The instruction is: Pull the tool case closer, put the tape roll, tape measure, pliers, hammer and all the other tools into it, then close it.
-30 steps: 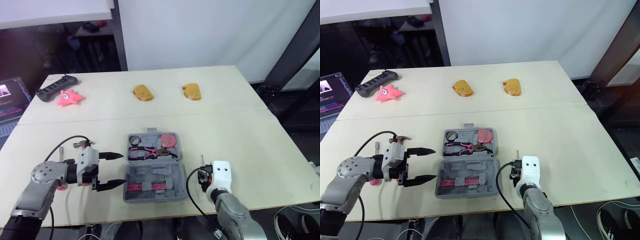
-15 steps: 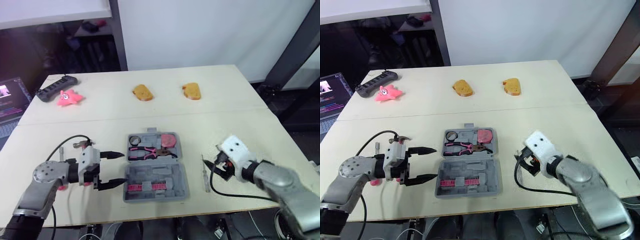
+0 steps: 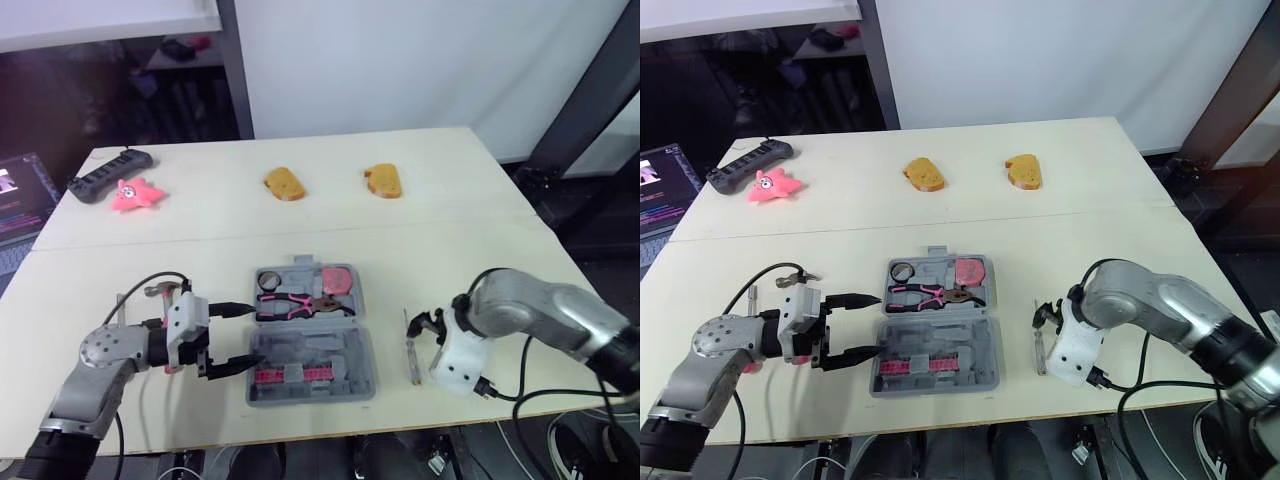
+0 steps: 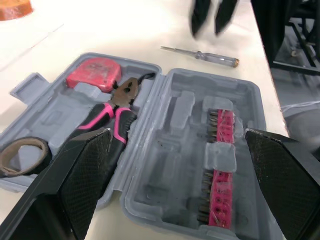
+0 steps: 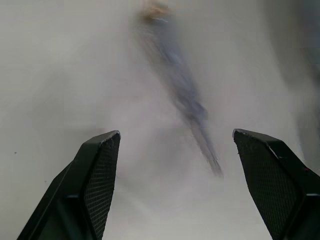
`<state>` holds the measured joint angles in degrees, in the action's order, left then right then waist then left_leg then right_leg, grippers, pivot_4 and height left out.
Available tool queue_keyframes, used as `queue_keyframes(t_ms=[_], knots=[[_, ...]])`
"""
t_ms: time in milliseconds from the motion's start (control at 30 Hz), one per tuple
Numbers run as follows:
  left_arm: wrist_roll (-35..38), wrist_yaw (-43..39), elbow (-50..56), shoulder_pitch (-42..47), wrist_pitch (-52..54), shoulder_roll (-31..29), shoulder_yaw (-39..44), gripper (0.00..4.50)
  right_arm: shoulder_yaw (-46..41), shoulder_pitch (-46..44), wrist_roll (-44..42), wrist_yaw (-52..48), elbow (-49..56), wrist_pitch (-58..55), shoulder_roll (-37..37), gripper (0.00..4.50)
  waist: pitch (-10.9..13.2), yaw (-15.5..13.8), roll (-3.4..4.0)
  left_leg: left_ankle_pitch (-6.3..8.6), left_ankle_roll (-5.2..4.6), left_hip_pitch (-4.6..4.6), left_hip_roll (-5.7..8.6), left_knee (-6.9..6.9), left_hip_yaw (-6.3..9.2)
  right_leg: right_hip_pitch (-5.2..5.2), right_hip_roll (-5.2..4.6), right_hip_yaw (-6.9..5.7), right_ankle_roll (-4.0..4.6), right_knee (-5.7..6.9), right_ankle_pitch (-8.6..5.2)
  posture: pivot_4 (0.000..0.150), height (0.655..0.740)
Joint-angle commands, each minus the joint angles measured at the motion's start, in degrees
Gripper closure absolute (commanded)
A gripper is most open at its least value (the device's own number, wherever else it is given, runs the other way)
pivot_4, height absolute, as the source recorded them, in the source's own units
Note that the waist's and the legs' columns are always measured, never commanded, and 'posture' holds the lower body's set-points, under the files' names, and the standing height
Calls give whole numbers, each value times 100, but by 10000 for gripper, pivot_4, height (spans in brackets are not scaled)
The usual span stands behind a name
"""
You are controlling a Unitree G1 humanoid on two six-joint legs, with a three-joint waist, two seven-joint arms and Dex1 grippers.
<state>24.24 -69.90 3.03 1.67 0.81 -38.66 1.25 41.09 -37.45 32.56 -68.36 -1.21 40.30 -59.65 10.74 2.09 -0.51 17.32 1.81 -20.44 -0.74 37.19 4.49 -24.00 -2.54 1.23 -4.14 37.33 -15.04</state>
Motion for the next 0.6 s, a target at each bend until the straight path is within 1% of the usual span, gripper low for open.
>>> queue_keyframes(t_ms=[33,200,333,433,533,600], knots=[[40,122,255,-118,-15,5,115,0,70,-305,312,-174,-335,378,273,6793,1,29,0,0,0,1,0,0,0,0,0,1,0,1,1,1500,7400],[18,298,320,-242,-85,65,158,0,272,-350,729,-349,-622,392,825,6793,-7,40,-16,0,0,7,-3,1,3,2,7,1,8,1,5,1500,7400],[17,408,359,-306,-130,79,177,0,321,-330,1008,-450,-900,449,975,6793,-22,43,-56,0,0,49,-8,-1,5,47,12,0,13,-5,5,1500,7400],[-9,469,362,-365,-198,77,192,0,334,-303,1022,-461,-1025,497,1122,14246,-37,41,-83,2,-1,97,-7,-9,2,98,9,1,33,-19,-7,1500,7400],[0,550,361,-351,-197,96,212,0,283,-351,1078,-389,-1176,436,1323,29306,-62,55,-124,2,-1,108,-10,-9,4,108,11,2,35,-20,-8,1500,7400],[11,561,324,-337,-206,68,219,0,220,-389,1106,-381,-1251,351,1428,38734,-66,63,-131,2,-1,113,-13,-9,4,112,14,2,37,-19,-6,1500,7400]])
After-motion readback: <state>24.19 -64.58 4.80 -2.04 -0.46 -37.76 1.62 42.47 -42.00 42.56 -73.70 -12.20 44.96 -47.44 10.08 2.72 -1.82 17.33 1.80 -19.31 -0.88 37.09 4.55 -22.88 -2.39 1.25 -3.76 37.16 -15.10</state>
